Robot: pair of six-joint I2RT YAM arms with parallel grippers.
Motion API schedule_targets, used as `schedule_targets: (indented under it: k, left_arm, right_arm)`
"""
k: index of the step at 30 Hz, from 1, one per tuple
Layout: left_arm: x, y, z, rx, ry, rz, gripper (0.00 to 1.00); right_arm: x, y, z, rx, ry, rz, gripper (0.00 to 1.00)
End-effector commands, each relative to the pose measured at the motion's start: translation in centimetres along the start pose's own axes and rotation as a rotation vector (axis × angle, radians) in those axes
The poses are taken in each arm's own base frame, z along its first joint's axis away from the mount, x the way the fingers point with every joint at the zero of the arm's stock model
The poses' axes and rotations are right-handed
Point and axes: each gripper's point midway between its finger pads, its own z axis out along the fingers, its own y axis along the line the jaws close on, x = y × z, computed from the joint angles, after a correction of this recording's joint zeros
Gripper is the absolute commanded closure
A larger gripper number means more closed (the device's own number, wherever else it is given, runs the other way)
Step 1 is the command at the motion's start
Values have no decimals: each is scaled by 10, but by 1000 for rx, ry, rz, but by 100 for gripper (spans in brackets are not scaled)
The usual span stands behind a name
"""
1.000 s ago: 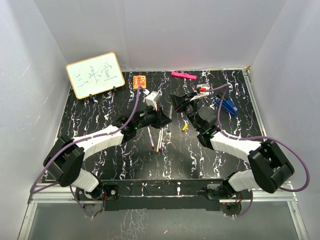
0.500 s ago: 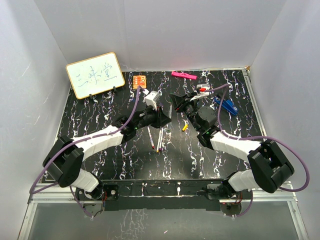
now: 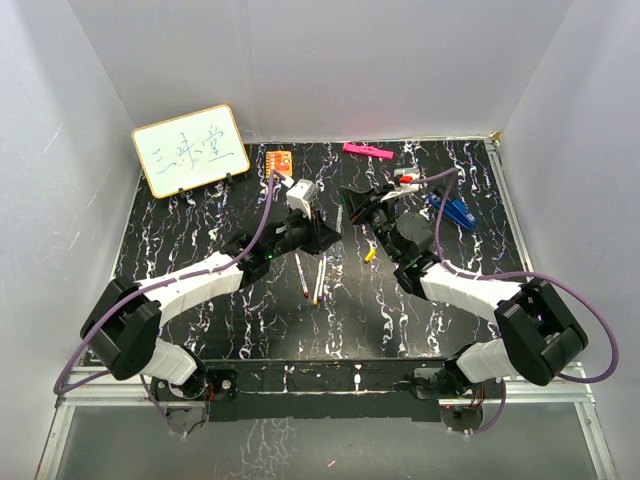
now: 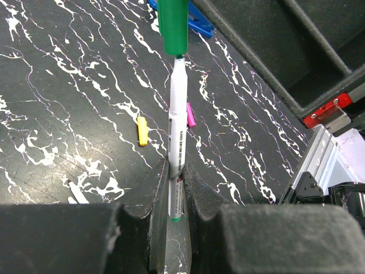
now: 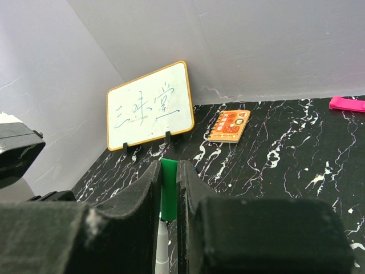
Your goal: Insert the pens into the pen caps
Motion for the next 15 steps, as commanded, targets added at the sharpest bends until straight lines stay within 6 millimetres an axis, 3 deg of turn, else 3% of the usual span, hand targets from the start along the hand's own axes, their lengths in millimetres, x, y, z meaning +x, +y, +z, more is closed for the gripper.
schedule_targets:
  k: [1,15]
  left_arm:
    - [-11,-10,1,36,-39,19,100]
    - [-10,-5,3,18,-39,20,100]
  right_arm:
    - [-17,4,3,-14,-67,10,100]
    - [-20,9,3,-29,-62,23,100]
